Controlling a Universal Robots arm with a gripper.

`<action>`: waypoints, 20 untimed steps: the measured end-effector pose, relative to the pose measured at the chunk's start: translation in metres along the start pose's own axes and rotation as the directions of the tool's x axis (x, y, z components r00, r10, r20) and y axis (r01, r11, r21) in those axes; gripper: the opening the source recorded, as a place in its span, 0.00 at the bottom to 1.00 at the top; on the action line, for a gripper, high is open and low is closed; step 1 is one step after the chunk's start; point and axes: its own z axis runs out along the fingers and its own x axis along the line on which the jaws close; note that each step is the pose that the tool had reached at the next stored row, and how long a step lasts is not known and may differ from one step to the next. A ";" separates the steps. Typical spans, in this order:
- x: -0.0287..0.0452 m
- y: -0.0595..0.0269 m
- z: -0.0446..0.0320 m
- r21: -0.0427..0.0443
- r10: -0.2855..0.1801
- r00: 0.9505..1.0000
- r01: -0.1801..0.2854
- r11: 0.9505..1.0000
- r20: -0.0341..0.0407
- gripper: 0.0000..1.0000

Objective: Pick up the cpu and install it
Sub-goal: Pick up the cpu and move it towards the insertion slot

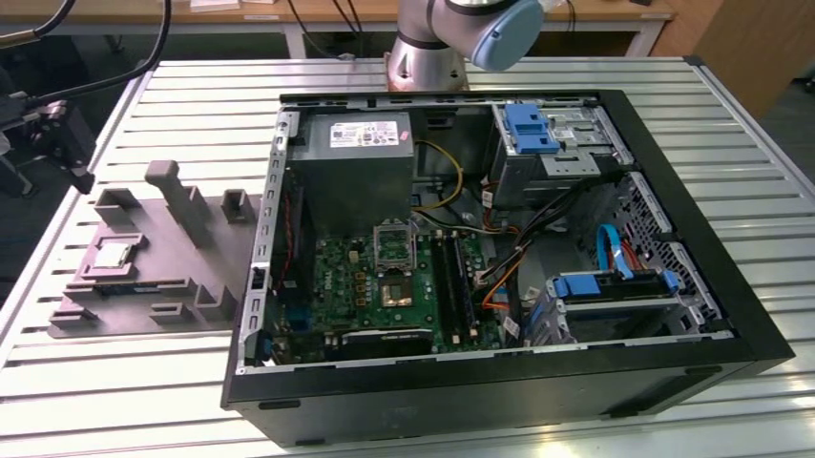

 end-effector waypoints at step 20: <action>-0.0001 -0.0059 0.0107 -0.001 0.008 1.000 -0.008 1.000 0.005 0.72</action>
